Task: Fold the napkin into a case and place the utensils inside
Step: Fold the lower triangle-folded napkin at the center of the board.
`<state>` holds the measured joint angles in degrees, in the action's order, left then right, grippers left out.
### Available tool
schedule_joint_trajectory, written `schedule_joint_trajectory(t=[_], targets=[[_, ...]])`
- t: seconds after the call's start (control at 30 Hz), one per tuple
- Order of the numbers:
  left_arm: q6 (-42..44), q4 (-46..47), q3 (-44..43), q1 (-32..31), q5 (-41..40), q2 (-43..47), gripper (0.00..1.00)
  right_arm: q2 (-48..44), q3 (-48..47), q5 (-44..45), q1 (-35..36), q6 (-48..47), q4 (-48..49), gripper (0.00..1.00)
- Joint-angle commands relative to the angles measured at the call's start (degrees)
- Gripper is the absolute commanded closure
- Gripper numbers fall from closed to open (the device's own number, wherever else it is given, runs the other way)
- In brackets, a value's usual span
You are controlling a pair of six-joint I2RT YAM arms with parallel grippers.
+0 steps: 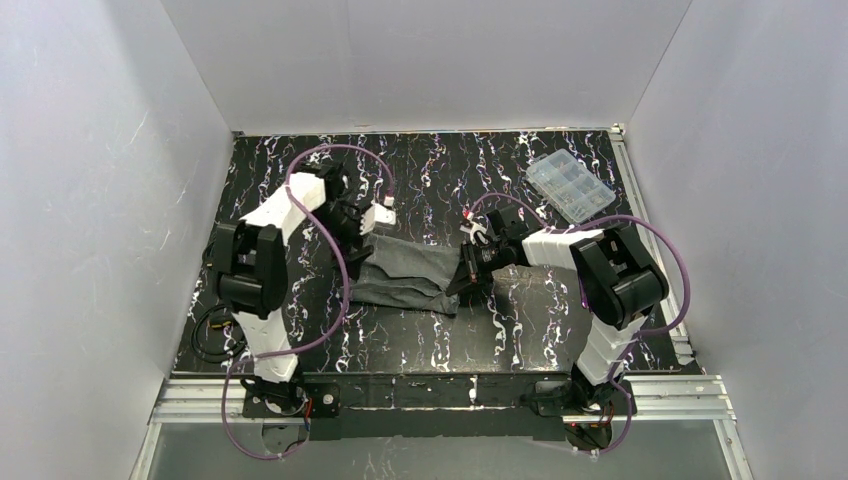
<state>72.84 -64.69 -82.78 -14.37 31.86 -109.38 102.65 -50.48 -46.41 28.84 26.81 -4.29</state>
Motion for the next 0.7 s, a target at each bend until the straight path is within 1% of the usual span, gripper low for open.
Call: schedule_joint_trajectory(t=[0.0,0.07,0.17,0.27,0.37,0.5,0.57,0.67], targets=[[-0.47,2.02,0.53,1.12,3.61,8.86,0.02,0.67,-1.55,1.16,-0.41,-0.02,-0.41,0.99],[0.36,2.06,1.27,0.26,4.72,11.09,0.02,0.99,-1.57,1.44,-0.37,0.34,-0.33,0.99],[1.9,2.15,3.67,-3.38,3.63,12.92,0.02,1.78,-1.57,2.15,-0.49,1.16,0.17,0.99],[1.23,6.12,7.72,-7.41,0.85,14.04,0.02,2.44,-1.62,2.24,-0.57,1.82,0.73,0.99],[0.37,9.51,10.4,-10.16,0.36,15.43,0.02,2.56,-1.49,2.45,-1.16,2.06,0.65,0.99],[1.61,10.23,14.14,-13.73,-1.33,16.87,0.02,2.88,-1.41,2.41,-2.16,2.27,0.47,0.99],[0.44,13.69,17.26,-14.86,-3.77,17.89,0.02,2.93,-1.59,2.46,-2.25,2.35,0.41,0.99],[-3.21,23.04,21.66,-15.34,-8.16,20.41,0.02,3.2,-1.56,2.35,-2.24,2.71,0.61,0.99]])
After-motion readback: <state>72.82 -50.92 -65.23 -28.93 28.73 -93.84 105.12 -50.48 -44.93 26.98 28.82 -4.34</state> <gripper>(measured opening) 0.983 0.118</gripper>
